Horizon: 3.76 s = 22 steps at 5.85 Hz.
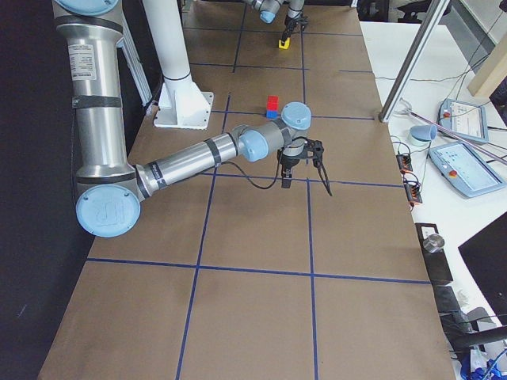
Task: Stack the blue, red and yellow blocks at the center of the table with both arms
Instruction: 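Lower the left gripper onto the yellow cube and grasp it, then carry the yellow cube with the left gripper over the red cube, then lower the yellow cube onto the red cube and open the left gripper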
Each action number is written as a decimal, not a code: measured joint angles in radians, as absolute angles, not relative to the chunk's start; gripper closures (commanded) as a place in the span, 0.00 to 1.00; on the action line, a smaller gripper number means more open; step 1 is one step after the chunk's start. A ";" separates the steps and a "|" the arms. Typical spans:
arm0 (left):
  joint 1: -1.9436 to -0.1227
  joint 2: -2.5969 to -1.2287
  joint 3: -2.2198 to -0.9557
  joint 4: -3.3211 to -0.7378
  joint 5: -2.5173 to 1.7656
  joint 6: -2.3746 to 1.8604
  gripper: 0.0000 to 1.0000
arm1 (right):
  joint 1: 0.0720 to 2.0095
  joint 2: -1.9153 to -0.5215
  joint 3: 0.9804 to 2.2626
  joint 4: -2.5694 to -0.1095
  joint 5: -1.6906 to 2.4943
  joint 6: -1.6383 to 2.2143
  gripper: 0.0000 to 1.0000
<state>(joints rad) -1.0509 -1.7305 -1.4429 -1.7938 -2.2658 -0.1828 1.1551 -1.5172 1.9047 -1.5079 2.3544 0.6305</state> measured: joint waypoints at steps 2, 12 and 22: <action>-1.051 -1.753 -1.524 -1.747 -2.223 -0.253 1.00 | 1.155 -1.517 1.906 -1.505 2.355 0.632 0.00; -0.534 -2.484 -1.599 -1.391 -1.938 -1.141 1.00 | 1.201 -1.517 1.909 -1.452 2.352 0.628 0.00; -0.508 -2.539 -1.533 -1.394 -1.878 -1.132 0.95 | 1.201 -1.528 1.914 -1.450 2.353 0.633 0.00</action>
<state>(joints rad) -0.5080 -2.5391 -1.5326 -1.3939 -1.8784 -1.1321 1.2011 -1.5278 1.9143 -1.4496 2.3531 0.6335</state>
